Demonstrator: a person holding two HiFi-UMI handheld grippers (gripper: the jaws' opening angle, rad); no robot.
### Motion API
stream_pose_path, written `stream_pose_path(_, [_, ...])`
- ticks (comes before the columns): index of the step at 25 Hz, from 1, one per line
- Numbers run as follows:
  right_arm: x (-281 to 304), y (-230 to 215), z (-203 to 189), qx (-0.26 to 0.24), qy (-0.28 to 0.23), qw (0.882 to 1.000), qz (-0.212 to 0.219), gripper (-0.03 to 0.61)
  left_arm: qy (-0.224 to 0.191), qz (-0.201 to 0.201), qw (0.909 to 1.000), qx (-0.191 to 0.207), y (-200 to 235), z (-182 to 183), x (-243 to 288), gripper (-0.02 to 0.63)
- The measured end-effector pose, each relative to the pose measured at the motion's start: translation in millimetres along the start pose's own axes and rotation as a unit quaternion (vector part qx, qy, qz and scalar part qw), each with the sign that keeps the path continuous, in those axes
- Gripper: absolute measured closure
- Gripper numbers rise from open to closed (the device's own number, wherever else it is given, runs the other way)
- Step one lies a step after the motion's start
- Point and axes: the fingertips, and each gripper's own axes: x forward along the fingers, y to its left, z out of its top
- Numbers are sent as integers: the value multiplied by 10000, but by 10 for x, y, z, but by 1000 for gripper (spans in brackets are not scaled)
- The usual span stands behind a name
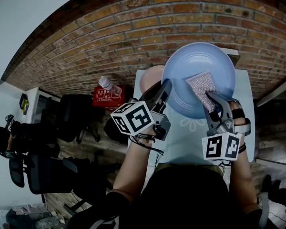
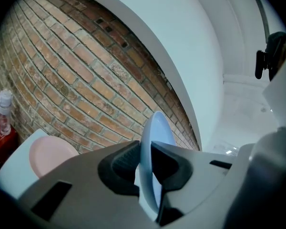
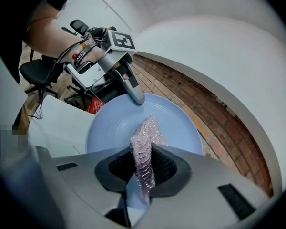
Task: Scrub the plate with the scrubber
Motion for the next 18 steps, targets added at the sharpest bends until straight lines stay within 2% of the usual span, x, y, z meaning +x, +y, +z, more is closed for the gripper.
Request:
stream_pose_path(8, [-30,300,120,-86,-141,9994,296,488,-35,20,10000,-22,-13,-33,-11,554])
stream_pose_path(18, [-82,54,108,-54,-125,9999,-36,488,-43,-116,9999,-8,-107,-54,-35,554])
